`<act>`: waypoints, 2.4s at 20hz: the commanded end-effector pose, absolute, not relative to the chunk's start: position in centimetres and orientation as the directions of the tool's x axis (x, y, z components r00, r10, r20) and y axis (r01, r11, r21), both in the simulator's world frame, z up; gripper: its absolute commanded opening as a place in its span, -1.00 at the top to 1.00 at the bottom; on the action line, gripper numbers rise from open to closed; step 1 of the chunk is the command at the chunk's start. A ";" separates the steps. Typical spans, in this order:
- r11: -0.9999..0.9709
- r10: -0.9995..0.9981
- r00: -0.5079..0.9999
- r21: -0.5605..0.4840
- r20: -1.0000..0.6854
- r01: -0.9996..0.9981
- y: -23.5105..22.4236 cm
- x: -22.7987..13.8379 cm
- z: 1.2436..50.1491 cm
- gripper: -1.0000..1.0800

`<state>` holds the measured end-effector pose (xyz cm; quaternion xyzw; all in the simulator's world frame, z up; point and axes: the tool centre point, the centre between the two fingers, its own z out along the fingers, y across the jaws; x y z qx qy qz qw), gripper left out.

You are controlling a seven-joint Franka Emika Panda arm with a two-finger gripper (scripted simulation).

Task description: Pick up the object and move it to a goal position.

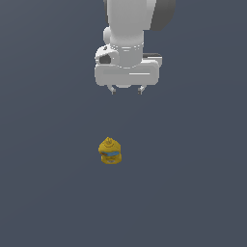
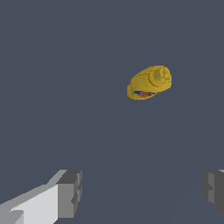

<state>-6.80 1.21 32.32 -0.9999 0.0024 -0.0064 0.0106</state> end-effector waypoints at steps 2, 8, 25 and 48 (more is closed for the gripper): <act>-1.000 -0.005 1.000 -0.022 0.014 -0.005 1.2 -6.8 32.3 -0.92; -0.999 0.000 0.999 -0.043 0.043 0.002 1.6 -6.3 33.2 -0.92; -0.992 -0.114 0.993 -0.052 0.039 -0.112 1.2 -5.3 32.8 -0.92; -0.751 -0.659 0.752 -0.048 -0.007 -0.659 -1.5 -0.5 28.9 -0.92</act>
